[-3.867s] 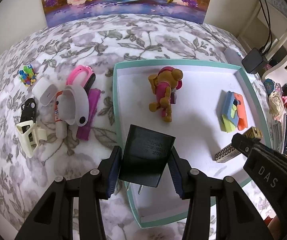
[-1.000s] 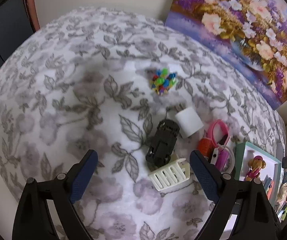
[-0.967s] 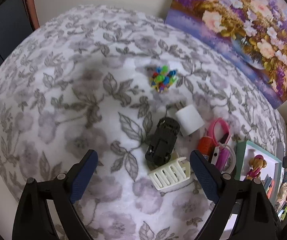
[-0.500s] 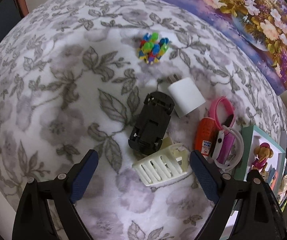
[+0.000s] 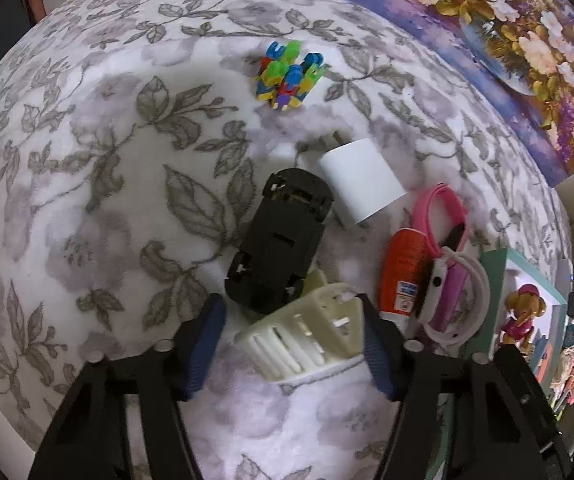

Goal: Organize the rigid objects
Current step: 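Lower the left tool onto the cream slotted plastic holder and close it, then lower the right tool onto the white round object and close it while the left tool holds the holder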

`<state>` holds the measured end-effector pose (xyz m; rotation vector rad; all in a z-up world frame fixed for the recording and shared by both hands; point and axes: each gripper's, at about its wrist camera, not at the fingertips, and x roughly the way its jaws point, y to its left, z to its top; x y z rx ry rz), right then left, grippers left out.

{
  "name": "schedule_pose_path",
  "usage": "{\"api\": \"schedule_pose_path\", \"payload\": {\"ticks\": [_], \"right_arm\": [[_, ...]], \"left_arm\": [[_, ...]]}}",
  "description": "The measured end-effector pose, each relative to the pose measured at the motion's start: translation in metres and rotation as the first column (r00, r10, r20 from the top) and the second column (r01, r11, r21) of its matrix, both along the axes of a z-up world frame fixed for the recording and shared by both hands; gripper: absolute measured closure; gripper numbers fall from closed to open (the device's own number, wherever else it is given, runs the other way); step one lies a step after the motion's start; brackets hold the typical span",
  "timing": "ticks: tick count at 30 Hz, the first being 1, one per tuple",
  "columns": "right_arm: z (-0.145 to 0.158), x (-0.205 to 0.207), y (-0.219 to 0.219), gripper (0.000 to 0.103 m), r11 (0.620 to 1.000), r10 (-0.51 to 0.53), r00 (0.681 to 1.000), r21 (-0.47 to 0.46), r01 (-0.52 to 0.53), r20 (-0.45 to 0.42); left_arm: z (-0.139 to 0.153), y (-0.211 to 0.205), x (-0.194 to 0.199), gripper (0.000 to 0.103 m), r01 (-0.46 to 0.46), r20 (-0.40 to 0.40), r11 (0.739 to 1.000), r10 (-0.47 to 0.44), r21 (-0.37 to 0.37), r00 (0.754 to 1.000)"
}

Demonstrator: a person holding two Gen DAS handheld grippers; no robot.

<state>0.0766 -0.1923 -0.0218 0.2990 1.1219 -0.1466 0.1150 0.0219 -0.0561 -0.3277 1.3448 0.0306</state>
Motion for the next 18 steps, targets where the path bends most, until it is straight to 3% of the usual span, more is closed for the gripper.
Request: {"api": "schedule_pose_path", "payload": {"ticks": [18], "right_arm": [[0.000, 0.007, 0.018, 0.000, 0.998, 0.056, 0.998, -0.028, -0.056, 0.015]], "left_arm": [[0.018, 0.018, 0.003, 0.045, -0.050, 0.036, 0.999, 0.050, -0.022, 0.998]]}}
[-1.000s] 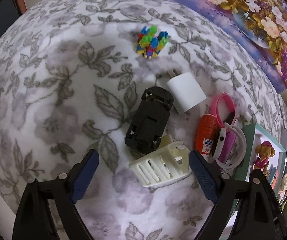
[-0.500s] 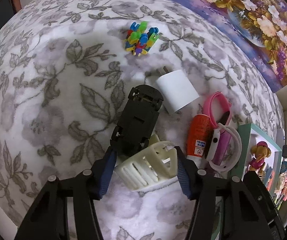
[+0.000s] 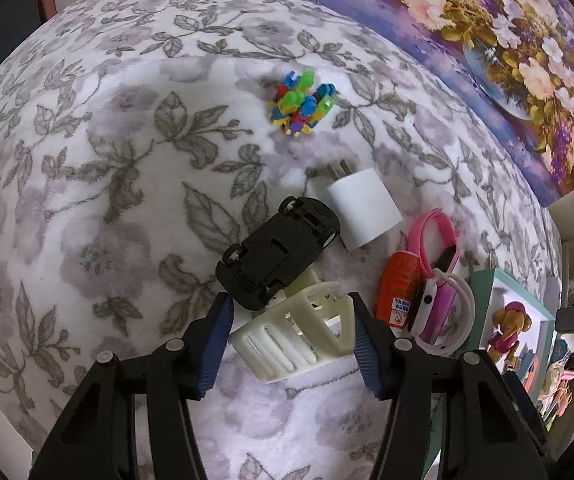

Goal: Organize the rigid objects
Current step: 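Lower the right tool onto the white round object and close it while the left tool holds the holder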

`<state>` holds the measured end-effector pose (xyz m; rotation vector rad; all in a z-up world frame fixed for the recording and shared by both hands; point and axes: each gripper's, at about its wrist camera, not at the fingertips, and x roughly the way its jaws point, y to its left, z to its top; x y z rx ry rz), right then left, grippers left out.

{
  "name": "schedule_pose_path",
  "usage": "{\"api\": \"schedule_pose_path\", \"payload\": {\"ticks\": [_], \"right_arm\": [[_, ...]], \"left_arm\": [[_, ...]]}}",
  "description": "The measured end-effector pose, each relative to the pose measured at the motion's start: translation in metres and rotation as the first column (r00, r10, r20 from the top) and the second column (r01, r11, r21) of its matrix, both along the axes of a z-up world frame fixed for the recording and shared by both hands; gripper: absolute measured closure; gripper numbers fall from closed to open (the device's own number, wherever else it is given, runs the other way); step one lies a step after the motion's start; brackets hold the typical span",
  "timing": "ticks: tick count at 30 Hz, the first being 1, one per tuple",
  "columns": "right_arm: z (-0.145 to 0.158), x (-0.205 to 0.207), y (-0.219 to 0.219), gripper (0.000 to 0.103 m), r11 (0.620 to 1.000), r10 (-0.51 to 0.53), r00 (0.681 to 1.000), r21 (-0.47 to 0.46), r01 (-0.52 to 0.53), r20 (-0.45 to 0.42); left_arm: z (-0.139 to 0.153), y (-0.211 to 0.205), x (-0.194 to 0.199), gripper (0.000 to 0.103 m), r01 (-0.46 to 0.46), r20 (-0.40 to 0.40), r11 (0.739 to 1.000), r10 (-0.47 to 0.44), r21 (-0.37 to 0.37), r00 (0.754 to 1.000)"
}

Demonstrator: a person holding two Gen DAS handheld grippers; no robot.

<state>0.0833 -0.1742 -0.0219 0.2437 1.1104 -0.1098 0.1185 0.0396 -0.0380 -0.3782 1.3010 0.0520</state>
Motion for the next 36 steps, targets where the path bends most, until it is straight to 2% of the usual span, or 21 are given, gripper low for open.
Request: {"api": "schedule_pose_path", "payload": {"ticks": [10, 17, 24, 36], "right_arm": [[0.007, 0.011, 0.027, 0.002, 0.996, 0.086, 0.995, -0.034, -0.085, 0.045], [0.003, 0.018, 0.045, 0.017, 0.987, 0.143, 0.989, -0.072, -0.140, 0.037], [-0.006, 0.023, 0.055, 0.026, 0.982, 0.165, 0.986, -0.095, -0.163, 0.012], [-0.022, 0.033, 0.061, 0.034, 0.984, 0.168, 0.986, -0.062, -0.169, -0.018]], "left_arm": [[0.015, 0.021, -0.002, 0.045, -0.072, 0.050, 0.997, 0.073, -0.025, 0.996], [0.023, 0.033, -0.004, 0.045, -0.109, 0.073, 0.993, 0.112, -0.038, 0.991], [0.022, 0.035, -0.003, 0.045, -0.116, 0.067, 0.992, 0.119, -0.047, 0.991], [0.020, 0.031, -0.001, 0.045, -0.109, 0.060, 0.993, 0.111, -0.035, 0.992]]}}
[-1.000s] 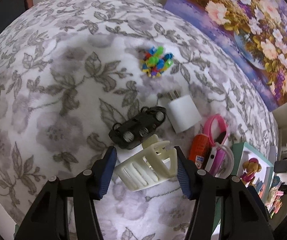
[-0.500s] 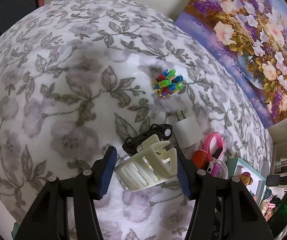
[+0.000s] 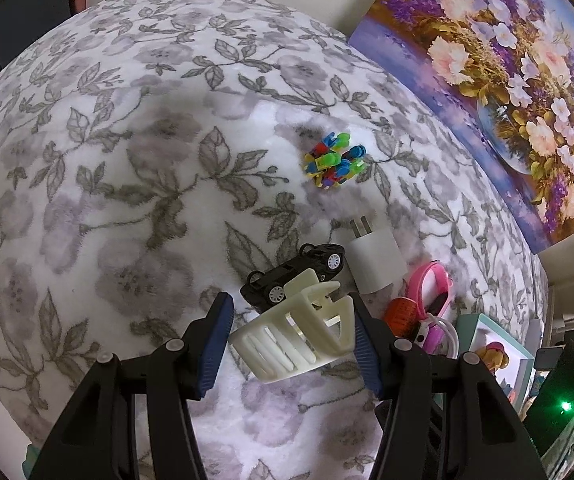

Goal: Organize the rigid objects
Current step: 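Lower the right tool onto the white round object and close it while the left tool holds the holder, then lift the white round object with the right tool while the left tool carries the holder toward the tray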

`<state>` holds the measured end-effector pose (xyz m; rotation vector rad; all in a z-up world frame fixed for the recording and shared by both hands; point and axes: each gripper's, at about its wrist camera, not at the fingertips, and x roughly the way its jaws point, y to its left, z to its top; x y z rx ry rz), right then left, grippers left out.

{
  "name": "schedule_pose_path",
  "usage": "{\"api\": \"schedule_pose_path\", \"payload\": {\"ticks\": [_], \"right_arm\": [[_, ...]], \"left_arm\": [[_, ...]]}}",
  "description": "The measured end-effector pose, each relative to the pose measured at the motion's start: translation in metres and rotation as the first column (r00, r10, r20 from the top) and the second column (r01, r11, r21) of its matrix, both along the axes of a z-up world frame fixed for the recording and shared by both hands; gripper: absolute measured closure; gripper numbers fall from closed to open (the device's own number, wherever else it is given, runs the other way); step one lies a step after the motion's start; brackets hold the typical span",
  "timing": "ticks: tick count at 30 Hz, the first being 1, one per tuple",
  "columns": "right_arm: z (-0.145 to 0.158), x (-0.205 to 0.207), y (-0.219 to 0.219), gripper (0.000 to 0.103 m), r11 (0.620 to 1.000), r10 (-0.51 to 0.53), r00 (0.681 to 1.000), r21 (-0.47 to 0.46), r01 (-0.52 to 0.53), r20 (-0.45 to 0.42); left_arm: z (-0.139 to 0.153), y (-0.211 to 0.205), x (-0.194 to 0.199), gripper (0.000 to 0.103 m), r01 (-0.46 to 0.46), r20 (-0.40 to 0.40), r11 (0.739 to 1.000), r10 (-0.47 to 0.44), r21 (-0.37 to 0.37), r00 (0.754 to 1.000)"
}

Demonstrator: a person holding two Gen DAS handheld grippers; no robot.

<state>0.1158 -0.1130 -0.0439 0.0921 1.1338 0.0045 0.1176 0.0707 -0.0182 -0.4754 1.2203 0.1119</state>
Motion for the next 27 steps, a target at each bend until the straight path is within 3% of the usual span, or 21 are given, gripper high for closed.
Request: {"api": "schedule_pose_path", "payload": {"ticks": [7, 9, 19, 26, 27], "right_arm": [[-0.001, -0.001, -0.001, 0.043, 0.999, -0.002, 1.000, 0.035, 0.002, 0.010], [0.002, -0.002, -0.003, 0.051, 0.999, -0.013, 1.000, 0.038, 0.012, 0.023], [0.006, -0.005, -0.009, 0.051, 0.998, -0.028, 0.999, 0.065, 0.027, 0.025], [0.031, -0.011, -0.016, 0.052, 0.993, -0.046, 0.996, 0.110, 0.038, 0.072], [0.035, -0.012, -0.017, 0.065, 0.992, -0.048, 0.996, 0.116, 0.038, 0.079]], "left_arm": [[0.000, -0.001, 0.000, 0.045, 0.007, 0.001, 1.000, -0.007, 0.009, 1.000], [0.001, -0.001, 0.000, 0.045, 0.008, 0.005, 1.000, -0.008, 0.013, 1.000], [0.008, -0.002, -0.001, 0.045, 0.013, 0.020, 1.000, -0.014, 0.025, 1.000], [0.029, -0.006, -0.006, 0.045, 0.024, 0.070, 0.999, -0.026, 0.038, 0.997], [0.033, -0.008, -0.007, 0.045, 0.027, 0.080, 0.999, -0.030, 0.040, 0.996]]}}
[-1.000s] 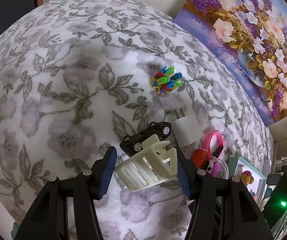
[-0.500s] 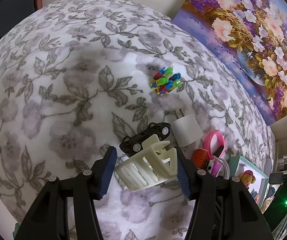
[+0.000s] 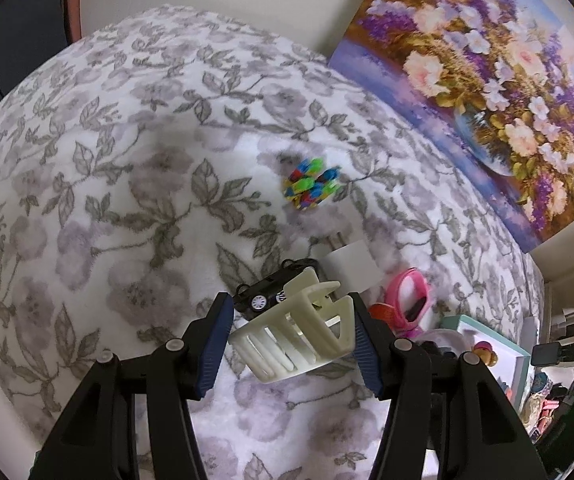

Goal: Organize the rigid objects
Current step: 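Lift the white round object with the right tool while the left tool carries the holder toward the tray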

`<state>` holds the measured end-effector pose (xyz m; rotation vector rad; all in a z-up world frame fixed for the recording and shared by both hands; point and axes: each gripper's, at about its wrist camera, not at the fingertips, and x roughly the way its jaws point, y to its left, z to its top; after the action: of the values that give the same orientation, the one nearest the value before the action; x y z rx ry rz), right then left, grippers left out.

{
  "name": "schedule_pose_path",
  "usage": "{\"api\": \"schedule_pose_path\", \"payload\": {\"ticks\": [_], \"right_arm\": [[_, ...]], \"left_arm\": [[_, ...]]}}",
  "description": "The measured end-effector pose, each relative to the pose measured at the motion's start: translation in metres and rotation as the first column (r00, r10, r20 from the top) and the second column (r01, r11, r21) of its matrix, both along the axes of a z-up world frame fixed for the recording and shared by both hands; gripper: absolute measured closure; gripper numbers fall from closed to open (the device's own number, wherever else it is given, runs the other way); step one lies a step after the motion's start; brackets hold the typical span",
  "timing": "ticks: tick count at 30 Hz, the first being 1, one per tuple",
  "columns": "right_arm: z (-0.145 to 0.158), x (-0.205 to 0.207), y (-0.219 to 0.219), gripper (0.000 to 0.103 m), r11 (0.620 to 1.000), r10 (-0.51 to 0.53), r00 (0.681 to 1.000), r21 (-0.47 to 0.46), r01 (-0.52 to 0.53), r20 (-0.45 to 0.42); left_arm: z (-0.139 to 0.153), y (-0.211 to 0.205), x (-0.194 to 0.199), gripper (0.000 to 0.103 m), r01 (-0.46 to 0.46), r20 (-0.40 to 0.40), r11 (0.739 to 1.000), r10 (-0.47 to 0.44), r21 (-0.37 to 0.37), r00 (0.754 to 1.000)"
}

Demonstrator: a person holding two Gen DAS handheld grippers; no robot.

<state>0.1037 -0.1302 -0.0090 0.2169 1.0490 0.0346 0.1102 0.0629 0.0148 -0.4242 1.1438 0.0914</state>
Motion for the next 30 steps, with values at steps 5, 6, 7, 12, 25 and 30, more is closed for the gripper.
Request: {"api": "schedule_pose_path", "payload": {"ticks": [5, 6, 7, 12, 25, 30], "right_arm": [[0.021, -0.010, -0.012, 0.071, 0.999, -0.029, 0.999, -0.019, 0.030, 0.022], [0.022, -0.012, -0.014, 0.073, 0.999, -0.028, 0.999, -0.017, 0.029, 0.022], [0.021, -0.014, -0.017, 0.075, 1.000, -0.028, 0.999, -0.007, 0.029, 0.016], [0.018, -0.018, -0.028, 0.087, 0.999, -0.032, 0.999, 0.024, 0.032, 0.003], [0.005, -0.014, -0.044, 0.085, 0.993, -0.056, 0.998, 0.105, 0.059, -0.032], [0.006, -0.013, -0.047, 0.075, 0.988, -0.051, 0.998, 0.144, 0.055, -0.034]], "left_arm": [[0.012, -0.014, -0.003, 0.045, 0.030, 0.029, 0.999, -0.031, 0.016, 0.999], [0.013, -0.016, -0.004, 0.045, 0.036, 0.030, 0.999, -0.037, 0.016, 0.999], [0.014, -0.019, -0.004, 0.045, 0.042, 0.032, 0.999, -0.042, 0.018, 0.999], [0.019, -0.026, -0.007, 0.045, 0.053, 0.039, 0.998, -0.054, 0.032, 0.998], [0.005, -0.024, -0.005, 0.045, 0.042, 0.001, 0.999, -0.042, 0.034, 0.999], [0.003, -0.023, -0.004, 0.045, 0.039, -0.005, 0.999, -0.039, 0.023, 0.999]]}}
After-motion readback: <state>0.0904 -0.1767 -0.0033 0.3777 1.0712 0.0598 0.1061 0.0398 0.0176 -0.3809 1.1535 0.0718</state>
